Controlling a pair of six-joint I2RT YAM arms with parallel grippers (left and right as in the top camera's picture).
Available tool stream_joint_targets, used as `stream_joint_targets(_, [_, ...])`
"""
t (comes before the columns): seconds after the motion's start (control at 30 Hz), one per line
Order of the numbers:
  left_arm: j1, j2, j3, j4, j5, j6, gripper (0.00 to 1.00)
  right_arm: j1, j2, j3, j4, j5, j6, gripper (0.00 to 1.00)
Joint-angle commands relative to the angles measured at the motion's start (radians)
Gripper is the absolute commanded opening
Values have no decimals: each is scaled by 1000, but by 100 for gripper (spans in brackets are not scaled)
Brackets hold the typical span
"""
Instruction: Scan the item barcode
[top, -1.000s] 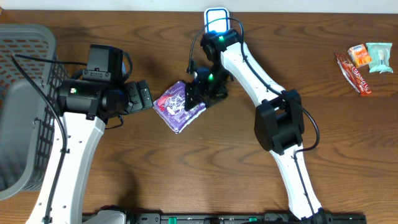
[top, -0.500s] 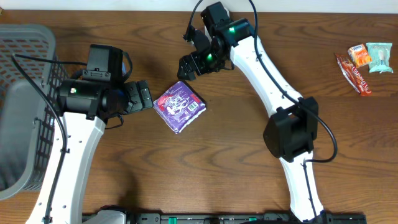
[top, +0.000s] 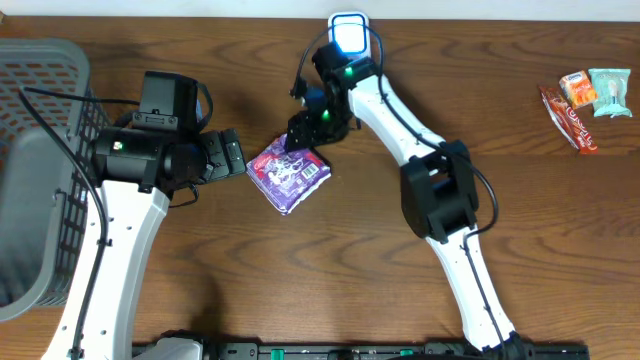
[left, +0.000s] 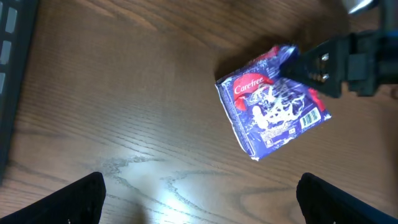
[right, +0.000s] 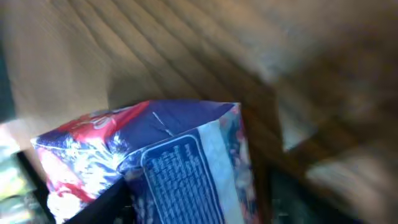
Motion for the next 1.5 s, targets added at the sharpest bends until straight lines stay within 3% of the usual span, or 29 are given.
stream_joint_targets(0.0, [3,2,6,-3,-9,2,98,6,28,3,-18,-36,-8,40])
stream_joint_targets(0.13, [3,2,6,-3,-10,2,98,-6,16,3,-26,-36,4,1])
stream_joint_targets(0.3, [3,2,6,-3,-9,2,98,-32,-52,5,-45,-33,8,1])
stream_joint_targets(0.43, [3,2,6,-3,-10,2,98,-47,-156,5,-53,123,62,1])
stream_joint_targets(0.67, [3,2,6,-3,-9,2,98,-36,-368,5,-190,821,172,1])
stream_joint_targets(0.83, [3,2,6,-3,-9,2,98,-14,-393,3,-362,1339,333,1])
stream_joint_targets(0.9, [3,2,6,-3,-9,2,98,-14,-381,-7,-415,1442,410,1])
stream_joint_targets(1.23, [3,2,6,-3,-9,2,98,19,-325,-223,-262,1422,483,1])
stream_joint_targets(1.43, [3,2,6,-3,-9,2,98,88,-311,-318,-138,1316,482,10])
stream_joint_targets(1.47, [3,2,6,-3,-10,2,98,103,-311,-319,-131,1289,482,17])
